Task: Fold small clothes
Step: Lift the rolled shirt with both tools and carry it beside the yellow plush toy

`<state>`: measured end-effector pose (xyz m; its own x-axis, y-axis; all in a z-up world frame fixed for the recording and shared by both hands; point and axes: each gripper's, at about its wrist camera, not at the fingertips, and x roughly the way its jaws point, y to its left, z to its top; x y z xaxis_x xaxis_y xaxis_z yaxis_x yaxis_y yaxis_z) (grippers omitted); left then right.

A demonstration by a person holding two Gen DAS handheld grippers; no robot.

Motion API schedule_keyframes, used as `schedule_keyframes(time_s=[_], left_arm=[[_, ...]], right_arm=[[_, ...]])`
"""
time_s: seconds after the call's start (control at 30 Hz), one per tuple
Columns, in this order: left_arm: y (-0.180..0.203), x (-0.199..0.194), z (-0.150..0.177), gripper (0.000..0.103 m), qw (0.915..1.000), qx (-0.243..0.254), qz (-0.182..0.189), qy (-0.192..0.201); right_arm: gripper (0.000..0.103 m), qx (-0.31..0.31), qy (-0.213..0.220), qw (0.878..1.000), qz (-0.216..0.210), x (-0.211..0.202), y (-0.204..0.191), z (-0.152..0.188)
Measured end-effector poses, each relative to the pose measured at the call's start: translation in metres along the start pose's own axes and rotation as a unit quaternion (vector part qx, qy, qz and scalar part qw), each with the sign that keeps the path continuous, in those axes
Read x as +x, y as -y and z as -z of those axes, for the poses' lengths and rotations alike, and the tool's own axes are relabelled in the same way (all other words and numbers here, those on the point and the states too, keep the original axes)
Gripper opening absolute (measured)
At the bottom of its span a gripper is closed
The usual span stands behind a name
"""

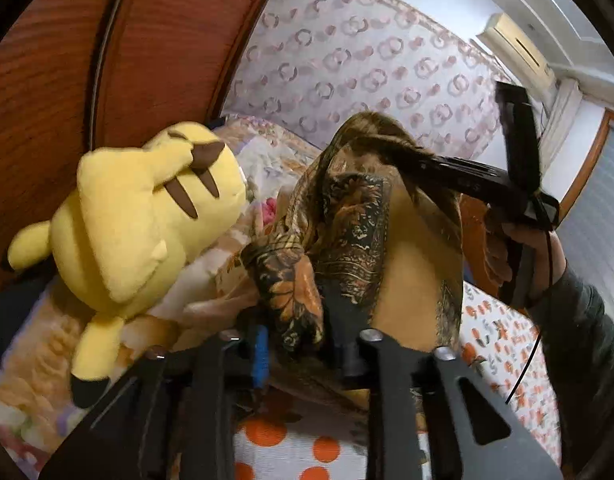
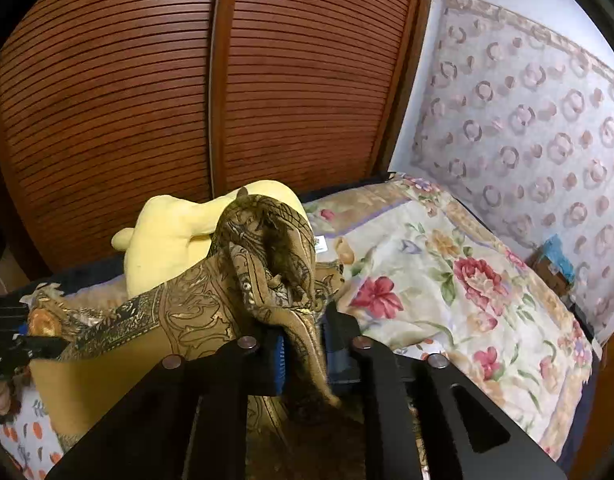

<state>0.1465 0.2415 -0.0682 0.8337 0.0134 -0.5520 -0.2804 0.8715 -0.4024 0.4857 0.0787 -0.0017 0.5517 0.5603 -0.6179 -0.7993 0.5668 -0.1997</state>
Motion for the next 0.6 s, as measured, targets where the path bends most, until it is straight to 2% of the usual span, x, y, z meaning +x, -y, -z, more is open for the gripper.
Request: schedule_keyframes(time_s=[0.03,0.07,0.1,0.13,0.2,0.23,0.33,0.43,0.6], left_arm=[[0.002,-0.003,0.0,0.046,1.0,0.006,-0.004,0.006],[0.003,-0.005,-0.001,0.048,0.9999,0.011,0.0,0.01],[0.006,-0.008,-0.002,0.054,0.9998,0.019,0.004,0.01],[0.01,-0.009,-0.003,0.066,0.9996,0.027,0.006,0.01],[0.014,-0.012,-0.004,0.081,0.9991,0.039,0.012,0.015],[0.017,-0.015,-0.005,0.081,0.9987,0.044,0.013,0.019],[0.024,-0.017,-0.009,0.084,0.998,0.056,0.006,0.026],[0.03,-0.013,-0.013,0.084,0.9963,0.076,-0.018,0.036],[0.03,0.01,-0.012,0.084,0.9934,0.095,-0.064,0.004]], right_arm=[[0.026,0.006,0.003,1.0,0.004,-0.003,-0.002,0.0],[0.031,0.015,0.011,1.0,0.011,-0.017,-0.011,0.001],[0.033,0.023,0.017,0.999,0.017,-0.021,-0.009,0.0],[0.038,0.031,0.024,0.999,0.021,-0.023,-0.007,-0.002],[0.045,0.043,0.037,0.998,0.029,-0.03,-0.004,-0.004],[0.049,0.049,0.038,0.998,0.03,-0.033,-0.001,-0.004],[0.051,0.068,0.032,0.997,0.022,-0.041,-0.001,0.005],[0.051,0.068,0.024,0.997,0.033,-0.049,-0.008,0.021],[0.051,0.105,-0.002,0.994,0.026,-0.055,-0.009,0.048]])
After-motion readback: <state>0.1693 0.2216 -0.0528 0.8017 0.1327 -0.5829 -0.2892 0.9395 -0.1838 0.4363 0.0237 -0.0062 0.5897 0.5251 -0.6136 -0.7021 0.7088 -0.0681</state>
